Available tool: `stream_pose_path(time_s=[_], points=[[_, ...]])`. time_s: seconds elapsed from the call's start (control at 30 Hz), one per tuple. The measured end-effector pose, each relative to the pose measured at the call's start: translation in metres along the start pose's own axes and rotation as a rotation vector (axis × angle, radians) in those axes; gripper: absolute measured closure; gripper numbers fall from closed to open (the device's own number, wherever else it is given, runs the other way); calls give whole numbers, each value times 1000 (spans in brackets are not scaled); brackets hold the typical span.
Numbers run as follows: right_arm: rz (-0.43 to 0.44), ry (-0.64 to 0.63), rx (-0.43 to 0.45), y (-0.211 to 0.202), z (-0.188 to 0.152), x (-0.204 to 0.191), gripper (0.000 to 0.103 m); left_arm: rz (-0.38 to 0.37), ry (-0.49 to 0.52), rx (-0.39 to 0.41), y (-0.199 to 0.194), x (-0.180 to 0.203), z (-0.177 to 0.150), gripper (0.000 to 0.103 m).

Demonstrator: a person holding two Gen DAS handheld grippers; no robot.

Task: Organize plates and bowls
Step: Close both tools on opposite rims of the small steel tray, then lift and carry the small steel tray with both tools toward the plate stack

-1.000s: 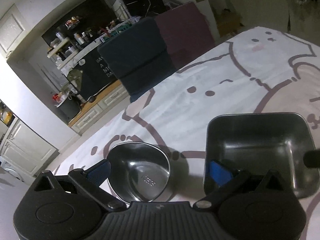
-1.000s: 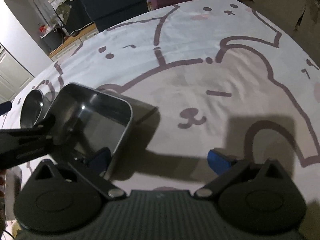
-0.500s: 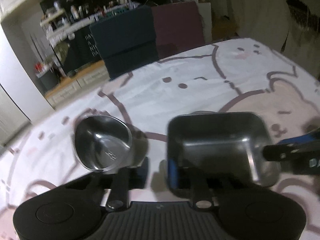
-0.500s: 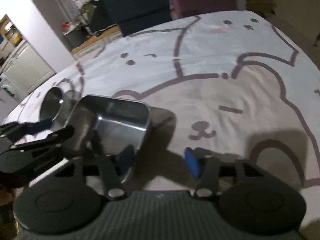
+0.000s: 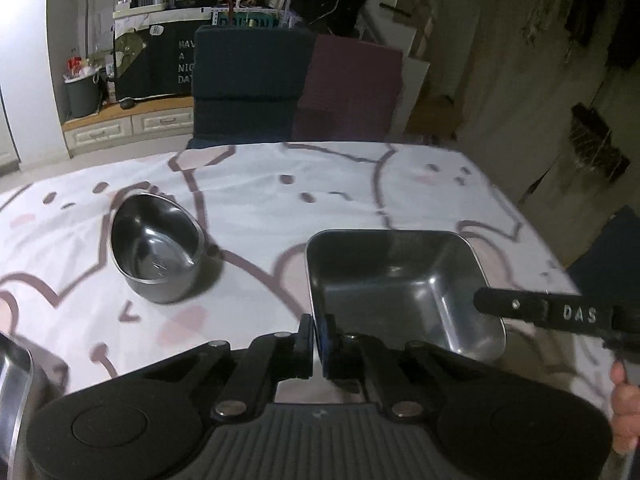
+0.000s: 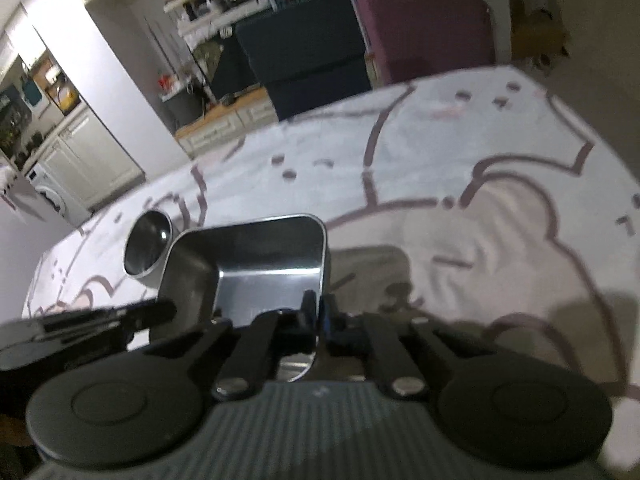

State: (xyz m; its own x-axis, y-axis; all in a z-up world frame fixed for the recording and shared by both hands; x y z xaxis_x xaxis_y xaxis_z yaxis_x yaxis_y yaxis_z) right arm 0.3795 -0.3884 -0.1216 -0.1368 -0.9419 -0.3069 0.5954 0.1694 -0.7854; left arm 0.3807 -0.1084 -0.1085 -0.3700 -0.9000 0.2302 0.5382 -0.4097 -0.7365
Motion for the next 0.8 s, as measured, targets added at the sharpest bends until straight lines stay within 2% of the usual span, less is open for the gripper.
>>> stream_pose_path(time_s=[0.13, 0.27, 0.53, 0.8], points=[[8, 15, 43, -31, -1, 18, 100, -37, -15, 5, -18, 26, -13, 98], [-2, -1, 40, -53, -10, 33, 101, -46, -27, -15, -27, 47, -31, 97], [-31, -51, -46, -71, -42, 54, 101, -51, -43, -71, -33, 69, -61, 97], [-74, -114, -114, -68, -63, 55, 101, -19, -58, -127, -25, 69, -77, 97]])
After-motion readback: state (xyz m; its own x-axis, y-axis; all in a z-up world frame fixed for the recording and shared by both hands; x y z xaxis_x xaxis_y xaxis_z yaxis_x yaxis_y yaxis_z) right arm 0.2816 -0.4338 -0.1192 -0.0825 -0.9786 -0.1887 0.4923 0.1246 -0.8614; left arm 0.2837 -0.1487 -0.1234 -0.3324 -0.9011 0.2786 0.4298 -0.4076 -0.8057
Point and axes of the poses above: each gripper's, at about its wrist camera, not at the fingertips, and y roughly the way its jaws point, x to its right, z to its top, the point moved 2 cm from there along y, roughly the way its jaws point, and after that the axes turned 4 degrees about -z, right-handed, at the moved point
